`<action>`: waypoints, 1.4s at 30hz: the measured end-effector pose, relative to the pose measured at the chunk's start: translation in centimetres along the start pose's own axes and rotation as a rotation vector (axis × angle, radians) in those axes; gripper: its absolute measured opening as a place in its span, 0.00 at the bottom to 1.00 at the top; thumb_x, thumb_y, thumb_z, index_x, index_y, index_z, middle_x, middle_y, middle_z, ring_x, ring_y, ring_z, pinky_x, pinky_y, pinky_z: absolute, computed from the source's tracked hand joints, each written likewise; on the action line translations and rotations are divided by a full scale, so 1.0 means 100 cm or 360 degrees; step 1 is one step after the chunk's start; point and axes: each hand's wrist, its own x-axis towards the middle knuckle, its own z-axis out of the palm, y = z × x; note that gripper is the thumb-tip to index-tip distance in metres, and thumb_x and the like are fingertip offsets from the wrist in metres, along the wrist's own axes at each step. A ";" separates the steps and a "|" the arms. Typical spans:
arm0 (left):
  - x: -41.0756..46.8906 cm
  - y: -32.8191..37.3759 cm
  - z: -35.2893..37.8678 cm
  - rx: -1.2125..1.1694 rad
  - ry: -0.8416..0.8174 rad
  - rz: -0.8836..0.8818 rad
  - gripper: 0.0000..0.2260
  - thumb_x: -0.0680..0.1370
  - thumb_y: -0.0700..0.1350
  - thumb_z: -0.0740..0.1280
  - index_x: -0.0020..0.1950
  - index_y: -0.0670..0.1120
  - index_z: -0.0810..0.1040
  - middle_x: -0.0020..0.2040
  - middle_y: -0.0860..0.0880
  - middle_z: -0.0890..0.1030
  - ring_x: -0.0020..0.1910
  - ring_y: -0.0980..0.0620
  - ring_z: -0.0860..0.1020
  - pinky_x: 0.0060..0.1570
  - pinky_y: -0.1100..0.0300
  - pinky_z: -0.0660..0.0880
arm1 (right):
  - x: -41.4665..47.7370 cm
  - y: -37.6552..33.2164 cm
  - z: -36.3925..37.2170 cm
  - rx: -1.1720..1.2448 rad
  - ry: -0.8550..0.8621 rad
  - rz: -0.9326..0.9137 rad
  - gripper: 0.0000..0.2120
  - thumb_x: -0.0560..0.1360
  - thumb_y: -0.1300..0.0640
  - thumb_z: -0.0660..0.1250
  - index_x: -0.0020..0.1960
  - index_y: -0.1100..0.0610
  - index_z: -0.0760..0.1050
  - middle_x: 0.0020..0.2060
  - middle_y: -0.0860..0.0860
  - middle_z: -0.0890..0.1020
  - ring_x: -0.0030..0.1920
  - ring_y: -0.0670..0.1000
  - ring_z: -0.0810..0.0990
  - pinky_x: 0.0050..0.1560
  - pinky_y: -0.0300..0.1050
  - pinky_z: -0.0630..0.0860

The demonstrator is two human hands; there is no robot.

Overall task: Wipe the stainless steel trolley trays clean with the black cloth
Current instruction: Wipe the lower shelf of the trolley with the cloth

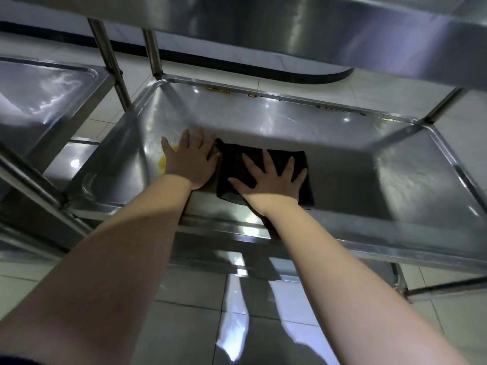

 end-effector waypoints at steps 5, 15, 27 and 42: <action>-0.003 0.003 -0.002 0.0002 -0.0010 0.0007 0.26 0.83 0.60 0.43 0.80 0.55 0.45 0.81 0.51 0.44 0.79 0.45 0.44 0.71 0.31 0.42 | -0.018 0.092 -0.012 -0.0013 0.0004 0.0288 0.36 0.68 0.20 0.42 0.73 0.27 0.41 0.78 0.38 0.42 0.77 0.65 0.39 0.70 0.72 0.34; -0.011 0.003 -0.004 0.0011 -0.0033 -0.0025 0.27 0.82 0.61 0.42 0.80 0.54 0.44 0.81 0.51 0.44 0.79 0.44 0.44 0.71 0.31 0.41 | -0.060 0.025 0.002 0.0011 -0.0021 0.0172 0.38 0.63 0.18 0.37 0.72 0.25 0.38 0.78 0.40 0.39 0.75 0.71 0.36 0.65 0.75 0.32; -0.018 0.002 -0.004 -0.0019 -0.0037 -0.0014 0.28 0.82 0.61 0.43 0.81 0.54 0.45 0.81 0.51 0.44 0.79 0.44 0.44 0.71 0.31 0.41 | -0.083 0.122 -0.019 -0.0005 -0.0191 0.0450 0.36 0.64 0.17 0.41 0.69 0.23 0.34 0.78 0.38 0.37 0.76 0.68 0.36 0.69 0.74 0.34; -0.039 0.018 -0.038 -0.0096 0.0216 0.0174 0.25 0.83 0.54 0.50 0.80 0.52 0.53 0.81 0.48 0.48 0.79 0.44 0.44 0.75 0.41 0.39 | -0.072 0.010 -0.022 0.0160 -0.0243 -0.0073 0.34 0.71 0.22 0.41 0.74 0.29 0.38 0.79 0.41 0.41 0.76 0.67 0.36 0.68 0.73 0.33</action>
